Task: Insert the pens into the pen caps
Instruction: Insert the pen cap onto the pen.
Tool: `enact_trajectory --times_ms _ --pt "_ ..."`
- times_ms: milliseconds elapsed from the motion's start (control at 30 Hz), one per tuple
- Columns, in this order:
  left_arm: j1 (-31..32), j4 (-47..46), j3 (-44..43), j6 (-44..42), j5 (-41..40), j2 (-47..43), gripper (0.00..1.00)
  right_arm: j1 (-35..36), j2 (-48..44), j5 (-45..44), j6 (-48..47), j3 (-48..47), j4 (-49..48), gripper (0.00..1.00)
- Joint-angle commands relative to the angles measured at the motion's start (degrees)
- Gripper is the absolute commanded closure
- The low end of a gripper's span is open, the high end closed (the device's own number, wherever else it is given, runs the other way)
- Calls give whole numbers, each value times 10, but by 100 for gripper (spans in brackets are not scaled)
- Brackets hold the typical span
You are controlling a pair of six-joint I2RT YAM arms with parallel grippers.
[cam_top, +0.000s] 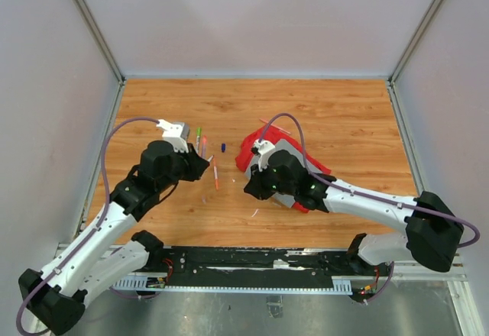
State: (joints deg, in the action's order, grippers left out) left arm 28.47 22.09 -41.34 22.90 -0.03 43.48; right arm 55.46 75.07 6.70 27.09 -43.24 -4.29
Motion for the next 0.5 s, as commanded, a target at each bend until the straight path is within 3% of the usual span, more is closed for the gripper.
enact_trajectory --times_ms 0,133,467 --pt "77 -54 15 45 -39 12 100 -18 -32 4 -45 4 21 99" --pt "156 -89 34 65 -82 28 100 -41 -57 12 -47 15 25 99" --pt "262 -158 61 88 -117 73 99 -113 -150 13 -18 67 23 99"
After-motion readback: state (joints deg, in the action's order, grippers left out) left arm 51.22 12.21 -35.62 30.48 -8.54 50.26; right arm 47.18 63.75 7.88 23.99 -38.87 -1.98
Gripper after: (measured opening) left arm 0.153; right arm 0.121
